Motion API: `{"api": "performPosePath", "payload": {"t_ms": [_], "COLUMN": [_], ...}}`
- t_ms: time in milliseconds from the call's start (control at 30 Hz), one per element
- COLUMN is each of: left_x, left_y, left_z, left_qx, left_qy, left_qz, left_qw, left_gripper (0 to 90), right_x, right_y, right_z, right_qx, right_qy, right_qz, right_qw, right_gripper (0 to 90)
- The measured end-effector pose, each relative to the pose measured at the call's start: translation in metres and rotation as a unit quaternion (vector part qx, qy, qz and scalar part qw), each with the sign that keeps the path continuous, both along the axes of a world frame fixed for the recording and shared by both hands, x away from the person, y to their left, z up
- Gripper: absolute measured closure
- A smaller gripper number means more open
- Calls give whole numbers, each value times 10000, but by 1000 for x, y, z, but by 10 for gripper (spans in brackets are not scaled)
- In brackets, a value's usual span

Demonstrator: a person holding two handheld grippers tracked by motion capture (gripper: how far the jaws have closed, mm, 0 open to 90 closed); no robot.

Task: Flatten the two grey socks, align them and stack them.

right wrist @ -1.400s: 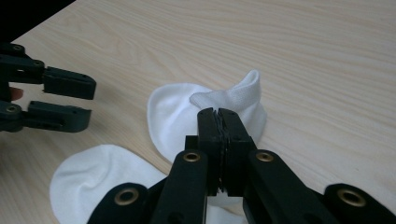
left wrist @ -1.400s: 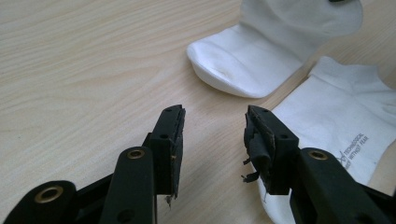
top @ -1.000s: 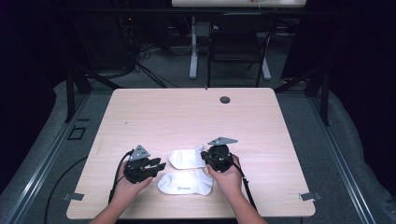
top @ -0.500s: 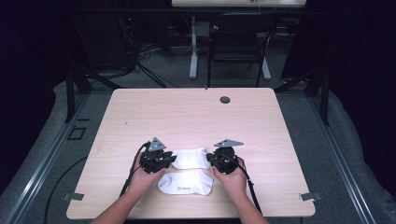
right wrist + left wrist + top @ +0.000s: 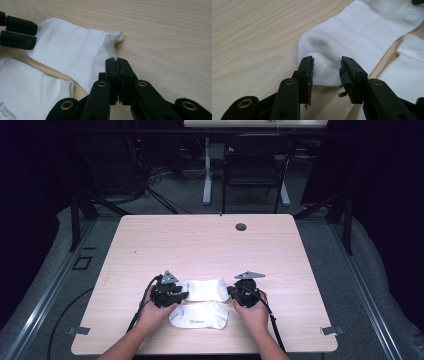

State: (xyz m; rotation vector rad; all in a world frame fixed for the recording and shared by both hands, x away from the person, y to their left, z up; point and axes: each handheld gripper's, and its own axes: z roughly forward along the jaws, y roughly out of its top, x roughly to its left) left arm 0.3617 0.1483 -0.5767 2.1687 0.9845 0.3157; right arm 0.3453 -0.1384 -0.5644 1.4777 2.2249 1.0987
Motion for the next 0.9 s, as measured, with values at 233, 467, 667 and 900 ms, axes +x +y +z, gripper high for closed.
{"api": "performPosePath", "payload": {"t_ms": [233, 467, 667, 900], "left_x": [1, 0, 0, -2], "left_y": [3, 7, 14, 20], "left_z": [-2, -2, -3, -3], "left_qx": [102, 89, -5, -78], "left_qy": [-140, -154, -138, -96], "left_qz": [5, 61, 224, 264], "left_qw": [9998, 9998, 9997, 9996], "left_gripper": [757, 883, 892, 888], "right_x": [0, 0, -1, -2], "right_y": [-2, -1, -2, -5], "right_z": [-8, -11, -12, -12], "right_qx": [-156, -278, -280, -229], "right_qy": [94, 126, 144, 153], "right_qz": [-38, 11, 17, -31], "right_qw": [9998, 9995, 9995, 9996], "right_gripper": [893, 900, 900, 900]}}
